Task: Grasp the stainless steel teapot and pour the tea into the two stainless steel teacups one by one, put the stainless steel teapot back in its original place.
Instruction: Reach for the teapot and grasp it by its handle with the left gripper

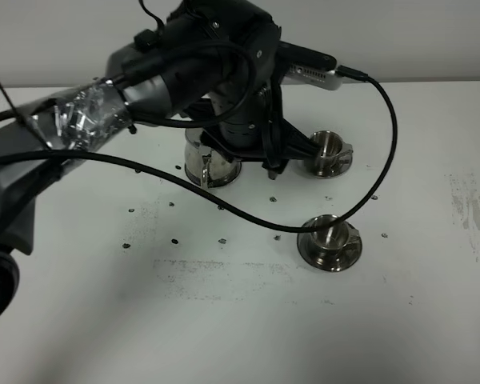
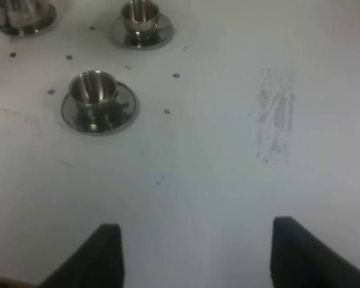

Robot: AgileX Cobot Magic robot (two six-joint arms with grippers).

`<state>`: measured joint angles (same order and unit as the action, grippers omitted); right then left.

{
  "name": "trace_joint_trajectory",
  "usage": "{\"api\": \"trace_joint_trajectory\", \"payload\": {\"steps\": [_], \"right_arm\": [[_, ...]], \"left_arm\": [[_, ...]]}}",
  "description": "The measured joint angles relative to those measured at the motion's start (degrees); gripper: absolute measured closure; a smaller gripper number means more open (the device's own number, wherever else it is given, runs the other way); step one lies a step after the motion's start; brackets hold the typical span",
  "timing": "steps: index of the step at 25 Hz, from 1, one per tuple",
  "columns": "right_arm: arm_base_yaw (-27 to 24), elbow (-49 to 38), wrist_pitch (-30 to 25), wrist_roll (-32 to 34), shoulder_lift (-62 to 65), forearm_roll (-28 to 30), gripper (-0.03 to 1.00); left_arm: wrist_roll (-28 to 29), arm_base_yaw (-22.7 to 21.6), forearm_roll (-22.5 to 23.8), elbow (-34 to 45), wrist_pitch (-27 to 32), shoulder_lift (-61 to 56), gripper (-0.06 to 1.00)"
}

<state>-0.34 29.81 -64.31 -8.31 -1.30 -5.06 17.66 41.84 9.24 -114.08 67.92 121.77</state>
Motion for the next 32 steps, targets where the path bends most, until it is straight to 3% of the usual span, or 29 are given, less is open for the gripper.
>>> {"api": "trace_joint_trajectory", "payload": {"steps": [3,6,9,13,16,18,21,25,28,32], "right_arm": [[0.00,0.00,0.00,0.00,0.00,0.00,0.42],[0.00,0.00,0.00,0.00,0.00,0.00,0.42],[0.00,0.00,0.00,0.00,0.00,0.00,0.42],[0.00,0.00,0.01,-0.07,0.00,0.00,0.42],[0.00,0.00,0.01,-0.01,0.00,0.00,0.42],[0.00,0.00,0.01,-0.01,0.00,0.00,0.42],[0.00,0.00,0.01,-0.01,0.00,0.00,0.42],[0.00,0.00,0.01,-0.01,0.00,0.00,0.42],[0.00,0.00,0.01,-0.01,0.00,0.00,0.42],[0.00,0.00,0.01,-0.01,0.00,0.00,0.42]], "left_arm": [[2.18,-0.10,3.12,0.05,0.52,-1.51,0.39],[3.20,-0.93,3.23,2.08,0.52,-2.59,0.39],[4.52,-2.58,3.30,8.35,0.58,-5.17,0.39],[8.53,-4.69,3.93,22.70,-1.76,-12.49,0.39],[12.81,-6.23,3.82,34.61,-14.43,-19.03,0.39],[15.07,-7.27,3.10,41.18,-27.13,-21.79,0.39],[16.63,-8.47,0.38,45.91,-41.46,-22.16,0.39],[17.07,-8.55,-2.65,46.44,-49.79,-19.96,0.39],[16.80,-8.98,-4.85,46.36,-49.01,-18.27,0.39],[13.19,-9.55,-5.33,42.66,-39.42,-17.01,0.42]]}}
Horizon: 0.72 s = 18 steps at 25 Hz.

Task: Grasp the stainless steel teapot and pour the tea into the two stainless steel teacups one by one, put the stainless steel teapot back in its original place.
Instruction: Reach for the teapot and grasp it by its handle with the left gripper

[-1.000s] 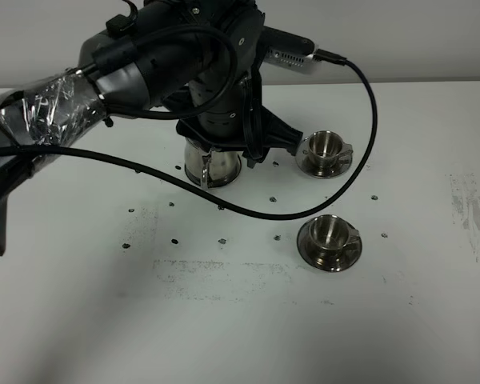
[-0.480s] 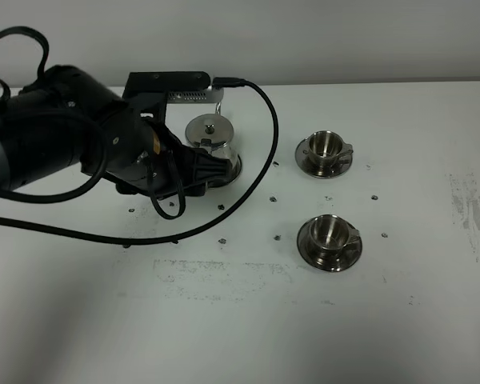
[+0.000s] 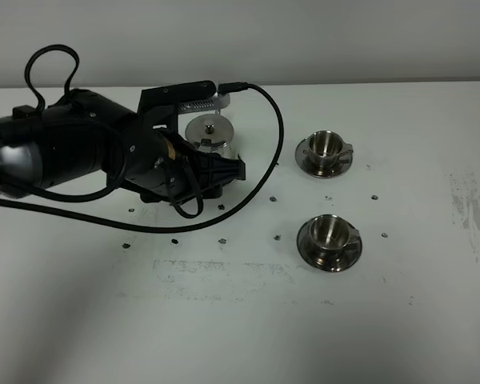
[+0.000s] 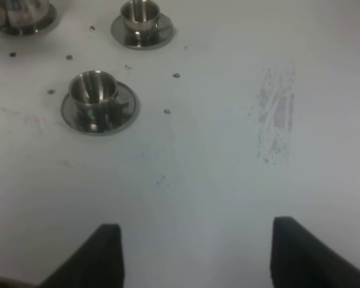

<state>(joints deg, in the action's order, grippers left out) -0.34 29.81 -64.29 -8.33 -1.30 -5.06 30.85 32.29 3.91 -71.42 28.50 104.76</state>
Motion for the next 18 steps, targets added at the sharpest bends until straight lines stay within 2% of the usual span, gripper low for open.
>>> {"api": "trace_joint_trajectory", "payload": {"steps": [7,12,18], "right_arm": [[0.00,0.00,0.00,0.00,0.00,0.00,0.42],[0.00,0.00,0.00,0.00,0.00,0.00,0.42],[0.00,0.00,0.00,0.00,0.00,0.00,0.42]], "left_arm": [[-6.56,-0.86,0.00,-13.29,15.25,0.62,0.45],[-10.31,-1.60,-0.25,-24.01,27.20,5.16,0.45],[-14.49,-1.76,-0.79,-35.58,36.95,12.72,0.45]]}}
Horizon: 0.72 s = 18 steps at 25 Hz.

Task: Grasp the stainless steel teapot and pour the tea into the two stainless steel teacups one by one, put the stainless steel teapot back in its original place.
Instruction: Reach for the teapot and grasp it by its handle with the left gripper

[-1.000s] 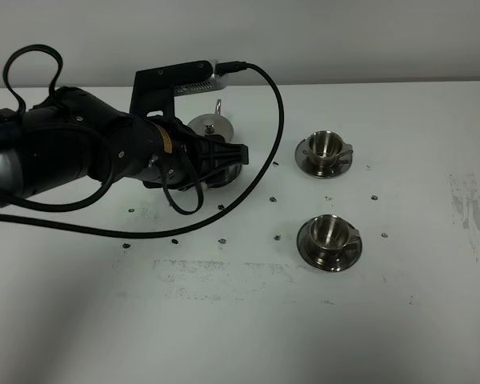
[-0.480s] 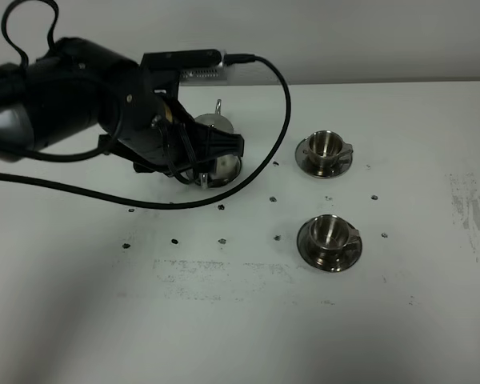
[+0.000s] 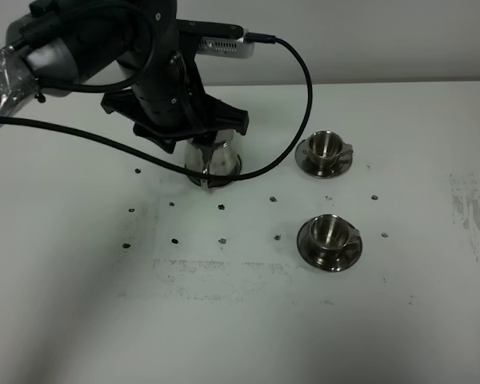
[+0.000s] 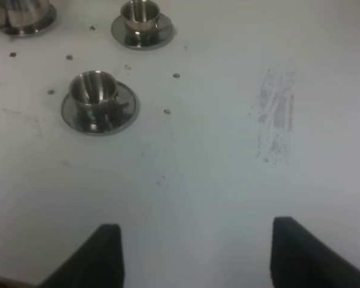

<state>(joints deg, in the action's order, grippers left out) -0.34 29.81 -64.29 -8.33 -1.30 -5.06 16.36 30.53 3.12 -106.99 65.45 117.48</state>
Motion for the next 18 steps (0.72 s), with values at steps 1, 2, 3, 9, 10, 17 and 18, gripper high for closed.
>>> {"api": "trace_joint_trajectory", "payload": {"steps": [1,2,3,9,10,17,18], "right_arm": [[0.00,0.00,0.00,0.00,0.00,0.00,0.42],[0.00,0.00,0.00,0.00,0.00,0.00,0.42],[0.00,0.00,0.00,0.00,0.00,0.00,0.42],[0.00,0.00,0.00,0.00,0.00,0.00,0.42],[0.00,0.00,0.00,0.00,0.00,0.00,0.42],[0.00,0.00,0.00,-0.05,0.00,0.00,0.42],[0.00,0.00,0.00,-0.05,0.00,0.00,0.42]], "left_arm": [[-0.34,0.00,-0.06,-1.63,0.96,0.97,0.45],[-0.53,0.00,-0.06,-2.79,1.74,2.08,0.45],[-0.58,0.00,-0.06,-3.85,2.50,3.07,0.45],[0.47,-0.32,1.85,-4.80,2.95,6.76,0.45],[0.85,-0.64,2.37,-4.80,2.91,7.07,0.45],[2.17,-1.59,3.77,-4.86,2.66,9.05,0.45],[2.17,-1.64,3.62,-4.86,2.37,9.33,0.45]]}}
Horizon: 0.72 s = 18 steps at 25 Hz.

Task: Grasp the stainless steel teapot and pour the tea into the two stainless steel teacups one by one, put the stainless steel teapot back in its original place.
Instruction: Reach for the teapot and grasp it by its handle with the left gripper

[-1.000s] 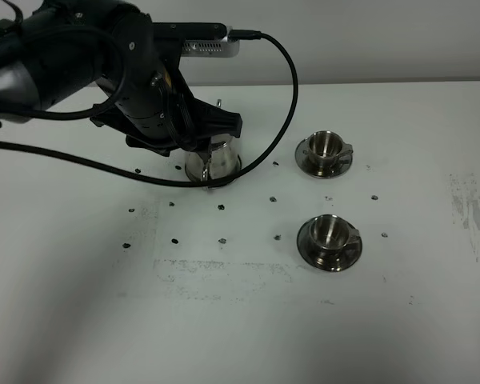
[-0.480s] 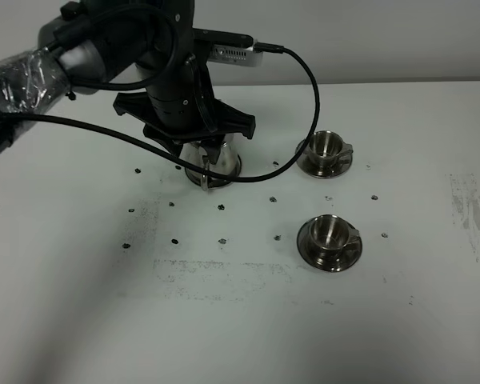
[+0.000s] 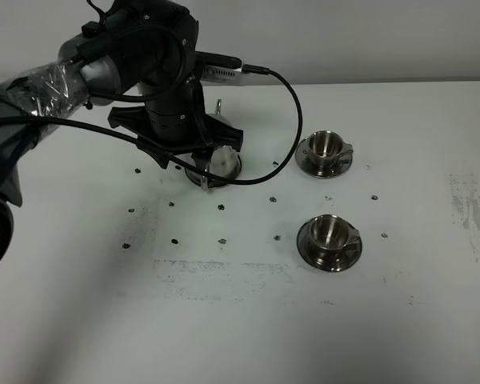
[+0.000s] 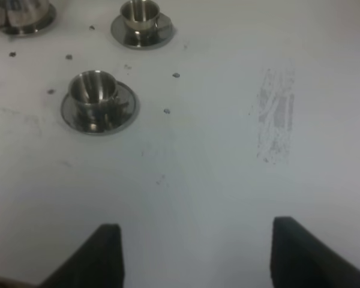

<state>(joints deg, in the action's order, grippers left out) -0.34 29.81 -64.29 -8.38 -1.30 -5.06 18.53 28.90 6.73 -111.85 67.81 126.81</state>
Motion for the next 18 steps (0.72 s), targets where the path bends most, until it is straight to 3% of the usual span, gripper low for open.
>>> {"api": "trace_joint_trajectory", "payload": {"steps": [9,18], "right_arm": [[0.00,0.00,0.00,0.04,0.00,0.00,0.42],[0.00,0.00,0.00,0.04,0.00,0.00,0.42]], "left_arm": [[0.03,-0.19,-3.29,-0.06,-4.11,1.94,0.45],[0.90,-0.19,-3.69,-0.06,-6.15,2.48,0.45]]}}
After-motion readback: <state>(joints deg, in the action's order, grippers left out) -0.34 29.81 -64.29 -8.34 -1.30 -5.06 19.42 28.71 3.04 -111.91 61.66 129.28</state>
